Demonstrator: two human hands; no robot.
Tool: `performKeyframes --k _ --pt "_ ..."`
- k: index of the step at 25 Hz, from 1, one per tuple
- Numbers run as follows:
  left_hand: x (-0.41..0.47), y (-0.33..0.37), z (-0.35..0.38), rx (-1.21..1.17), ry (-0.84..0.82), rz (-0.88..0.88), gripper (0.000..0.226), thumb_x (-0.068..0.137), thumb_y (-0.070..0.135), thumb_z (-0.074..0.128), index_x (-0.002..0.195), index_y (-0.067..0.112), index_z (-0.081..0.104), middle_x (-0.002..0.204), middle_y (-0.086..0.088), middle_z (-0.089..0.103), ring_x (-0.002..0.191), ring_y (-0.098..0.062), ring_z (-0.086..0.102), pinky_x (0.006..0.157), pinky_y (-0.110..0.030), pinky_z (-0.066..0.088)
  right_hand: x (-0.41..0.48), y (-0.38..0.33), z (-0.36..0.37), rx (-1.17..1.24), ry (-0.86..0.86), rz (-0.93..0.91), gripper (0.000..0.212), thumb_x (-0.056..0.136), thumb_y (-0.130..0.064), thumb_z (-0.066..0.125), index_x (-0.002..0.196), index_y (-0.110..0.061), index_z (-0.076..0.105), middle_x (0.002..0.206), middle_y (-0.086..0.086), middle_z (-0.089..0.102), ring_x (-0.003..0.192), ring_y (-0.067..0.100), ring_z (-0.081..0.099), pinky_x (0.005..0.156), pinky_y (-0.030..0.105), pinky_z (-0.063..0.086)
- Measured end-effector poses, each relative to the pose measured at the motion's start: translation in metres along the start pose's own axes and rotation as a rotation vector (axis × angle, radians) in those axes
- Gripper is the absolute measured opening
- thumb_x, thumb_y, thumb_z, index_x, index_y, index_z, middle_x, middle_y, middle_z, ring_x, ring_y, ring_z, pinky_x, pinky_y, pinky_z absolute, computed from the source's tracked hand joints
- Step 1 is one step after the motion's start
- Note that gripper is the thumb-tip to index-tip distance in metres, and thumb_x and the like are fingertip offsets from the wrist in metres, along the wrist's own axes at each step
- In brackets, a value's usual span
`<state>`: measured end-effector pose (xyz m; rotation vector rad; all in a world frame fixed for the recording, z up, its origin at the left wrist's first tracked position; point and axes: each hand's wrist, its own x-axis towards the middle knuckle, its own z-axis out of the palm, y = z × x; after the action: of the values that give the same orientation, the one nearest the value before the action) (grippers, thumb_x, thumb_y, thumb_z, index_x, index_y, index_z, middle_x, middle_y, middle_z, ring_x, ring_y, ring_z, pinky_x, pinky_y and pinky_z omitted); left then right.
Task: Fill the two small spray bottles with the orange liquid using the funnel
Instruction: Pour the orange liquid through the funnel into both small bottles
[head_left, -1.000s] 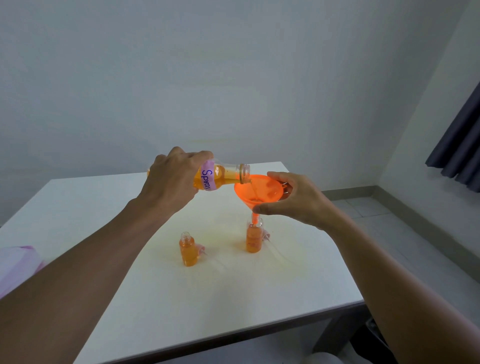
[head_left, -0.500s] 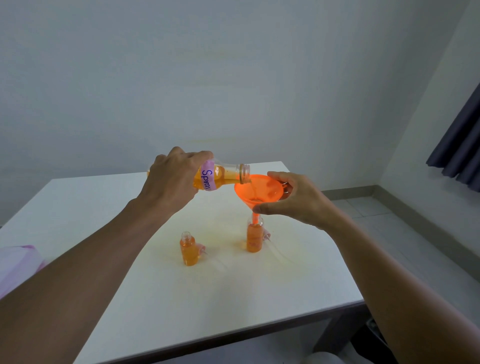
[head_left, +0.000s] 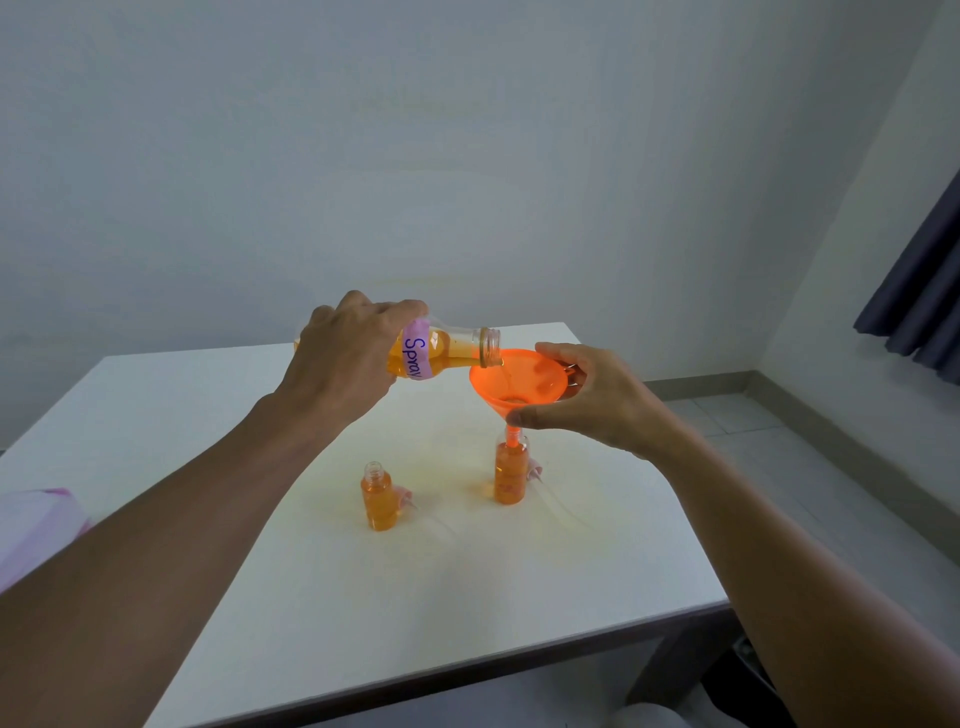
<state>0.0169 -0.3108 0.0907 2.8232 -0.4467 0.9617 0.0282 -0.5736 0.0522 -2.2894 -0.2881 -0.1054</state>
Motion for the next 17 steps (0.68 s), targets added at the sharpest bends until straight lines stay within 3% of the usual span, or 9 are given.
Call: performKeyframes --k 11,17 --pt "-0.0007 -0.0014 -0.0017 0.004 -0.016 -0.012 0.061 0.069 -0.001 0.081 0.124 0.02 0.063 0.096 -0.011 0.067 0.083 -0.037 0.056 0.067 -0.037 0.041 -0.0001 -0.0008 -0.0003 0.006 0.001 -0.004 0.125 0.038 -0.073 0.084 0.147 -0.025 0.05 0.138 -0.005 0.059 0.116 0.016 0.061 0.099 0.041 0.056" --pt "-0.0039 -0.0031 0.0039 -0.024 -0.154 -0.113 0.068 0.076 0.014 0.082 0.134 0.031 0.051 0.094 -0.003 0.05 0.081 -0.025 0.044 0.073 -0.036 0.046 0.0001 -0.0021 -0.0022 -0.002 0.002 -0.004 0.125 0.038 -0.075 0.082 0.148 -0.026 0.049 0.139 -0.006 0.057 0.115 0.014 0.059 0.098 0.04 0.056"
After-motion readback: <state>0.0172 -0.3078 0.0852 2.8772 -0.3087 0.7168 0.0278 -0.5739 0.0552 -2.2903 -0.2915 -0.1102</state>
